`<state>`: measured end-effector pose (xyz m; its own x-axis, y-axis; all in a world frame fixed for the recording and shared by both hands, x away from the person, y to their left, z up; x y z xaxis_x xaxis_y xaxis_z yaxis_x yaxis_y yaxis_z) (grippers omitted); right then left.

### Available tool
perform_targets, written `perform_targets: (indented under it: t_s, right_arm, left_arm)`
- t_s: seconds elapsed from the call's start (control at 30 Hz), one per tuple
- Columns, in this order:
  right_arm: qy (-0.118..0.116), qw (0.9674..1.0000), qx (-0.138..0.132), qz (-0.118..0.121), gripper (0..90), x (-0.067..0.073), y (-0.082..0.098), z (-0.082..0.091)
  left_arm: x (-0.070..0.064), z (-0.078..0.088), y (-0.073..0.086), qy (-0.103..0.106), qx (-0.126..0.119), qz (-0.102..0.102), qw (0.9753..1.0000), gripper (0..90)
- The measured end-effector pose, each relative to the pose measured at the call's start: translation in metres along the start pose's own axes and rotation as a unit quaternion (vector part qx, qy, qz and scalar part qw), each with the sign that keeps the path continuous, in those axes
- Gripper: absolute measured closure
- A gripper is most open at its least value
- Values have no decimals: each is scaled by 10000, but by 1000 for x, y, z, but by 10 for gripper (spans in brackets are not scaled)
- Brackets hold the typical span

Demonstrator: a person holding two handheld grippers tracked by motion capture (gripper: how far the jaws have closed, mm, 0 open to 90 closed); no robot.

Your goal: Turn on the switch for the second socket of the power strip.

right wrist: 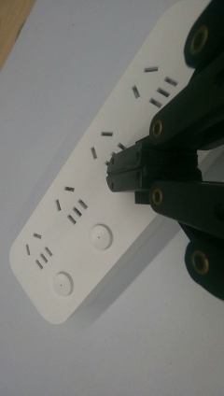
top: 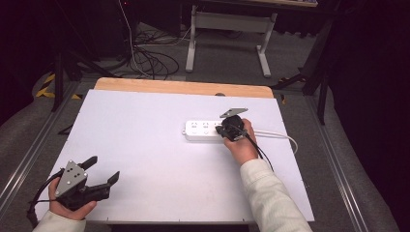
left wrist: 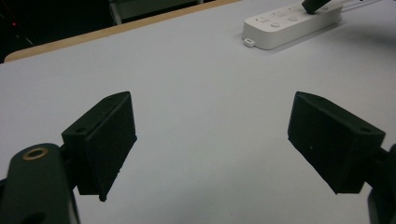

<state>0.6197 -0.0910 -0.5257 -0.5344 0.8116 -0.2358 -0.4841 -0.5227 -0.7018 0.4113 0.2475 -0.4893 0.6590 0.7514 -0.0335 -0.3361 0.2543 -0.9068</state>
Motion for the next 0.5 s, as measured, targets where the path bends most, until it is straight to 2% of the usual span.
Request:
perform_targets:
  t_s: [0.5]
  right_arm:
    - [54, 10000, 42, 72, 900, 1, 0, -1]
  left_arm:
    - [-1, -1, 0, 19, 12, 6, 10000, 155]
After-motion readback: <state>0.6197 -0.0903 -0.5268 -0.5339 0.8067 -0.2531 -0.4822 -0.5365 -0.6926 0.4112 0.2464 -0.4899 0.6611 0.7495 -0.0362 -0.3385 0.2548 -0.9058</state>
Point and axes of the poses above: each handheld gripper's, and its own axes: z roughly backward along the jaws, y roughly out of its underside, x roughly to its left, the point moved 10 cm from there along -z, roughly forward along the jaws, and after that the axes turned 14 degrees about y, right-handed, at the moved point
